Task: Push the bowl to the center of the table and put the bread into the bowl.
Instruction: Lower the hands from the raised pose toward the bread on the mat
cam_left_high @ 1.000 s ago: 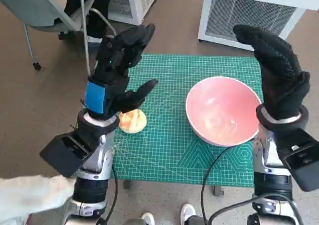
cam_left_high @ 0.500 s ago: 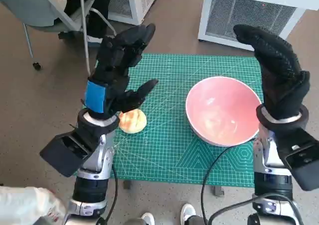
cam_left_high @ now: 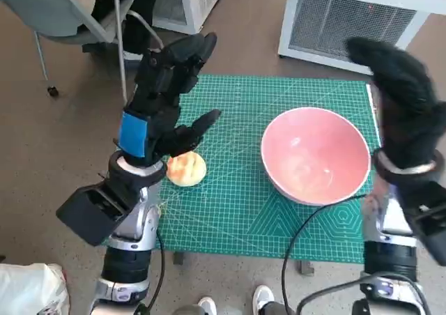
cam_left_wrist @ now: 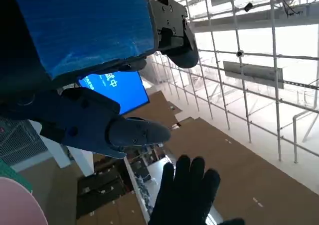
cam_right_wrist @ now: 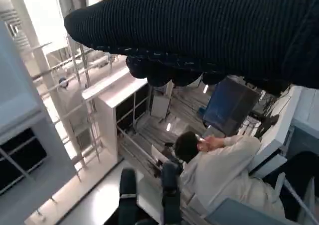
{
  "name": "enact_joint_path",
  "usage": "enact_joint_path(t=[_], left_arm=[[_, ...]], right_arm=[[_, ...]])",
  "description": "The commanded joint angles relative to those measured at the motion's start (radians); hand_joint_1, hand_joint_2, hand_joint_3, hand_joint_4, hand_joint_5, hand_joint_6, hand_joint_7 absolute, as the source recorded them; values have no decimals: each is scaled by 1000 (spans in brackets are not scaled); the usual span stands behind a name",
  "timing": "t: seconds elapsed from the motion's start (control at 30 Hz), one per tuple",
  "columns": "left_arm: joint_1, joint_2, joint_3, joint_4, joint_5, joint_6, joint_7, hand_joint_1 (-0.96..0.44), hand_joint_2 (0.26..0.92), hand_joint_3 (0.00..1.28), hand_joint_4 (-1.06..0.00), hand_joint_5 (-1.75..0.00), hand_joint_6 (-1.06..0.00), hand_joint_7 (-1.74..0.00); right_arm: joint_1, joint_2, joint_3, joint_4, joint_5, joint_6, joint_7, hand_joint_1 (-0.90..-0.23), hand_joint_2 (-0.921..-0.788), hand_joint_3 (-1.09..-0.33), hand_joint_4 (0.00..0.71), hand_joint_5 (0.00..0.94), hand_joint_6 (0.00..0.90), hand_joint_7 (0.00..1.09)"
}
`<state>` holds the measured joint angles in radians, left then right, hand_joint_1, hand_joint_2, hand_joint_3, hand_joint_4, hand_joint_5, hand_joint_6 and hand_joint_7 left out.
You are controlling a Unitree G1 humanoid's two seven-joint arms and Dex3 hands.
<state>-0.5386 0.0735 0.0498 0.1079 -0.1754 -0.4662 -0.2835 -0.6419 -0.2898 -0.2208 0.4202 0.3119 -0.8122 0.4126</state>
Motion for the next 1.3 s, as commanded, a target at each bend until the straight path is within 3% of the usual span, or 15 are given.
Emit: enact_joint_path(t=[0.03,0.17,0.33,0.47,0.6,0.73,1.0,1.13,1.3], left_arm=[[4,7,9,4,-13,-3,-2,-400,921,287,-358,0,-110,-733],[11,10,18,4,-14,-4,1,-401,921,287,-358,0,-101,-738],[16,11,29,9,-12,-10,8,-410,921,285,-358,0,-95,-744],[22,7,34,9,-4,-12,20,-421,921,286,-359,-1,-95,-746],[28,3,37,6,-1,-11,29,-425,921,288,-360,-1,-96,-744],[35,6,40,4,7,-11,39,-432,921,289,-358,0,-97,-741],[49,17,47,-2,20,-11,52,-447,921,289,-349,-1,-109,-708],[60,25,53,-10,19,-10,52,-451,921,287,-342,0,-119,-680],[75,33,58,-26,16,-7,53,-458,921,286,-339,0,-126,-664]], right_arm=[[34,-43,-76,141,-19,-41,-37,-570,-921,-756,254,0,122,328],[37,-67,-123,261,-64,-57,-119,-571,-921,-759,253,0,119,330],[36,-92,-155,416,-119,-78,-216,-580,-921,-758,256,2,123,330],[25,-108,-166,541,-127,-72,-251,-581,-921,-778,240,1,117,320],[9,-110,-183,662,-107,-56,-245,-552,-921,-830,211,0,104,303],[-6,-88,-198,748,-88,-22,-235,-516,-921,-868,192,0,94,289],[-28,-23,-198,844,-103,73,-280,-456,-921,-886,175,1,102,270],[-41,15,-205,869,-97,129,-278,-493,-921,-877,177,2,112,265],[-54,53,-196,886,-112,186,-276,-544,-921,-917,174,1,119,255]])
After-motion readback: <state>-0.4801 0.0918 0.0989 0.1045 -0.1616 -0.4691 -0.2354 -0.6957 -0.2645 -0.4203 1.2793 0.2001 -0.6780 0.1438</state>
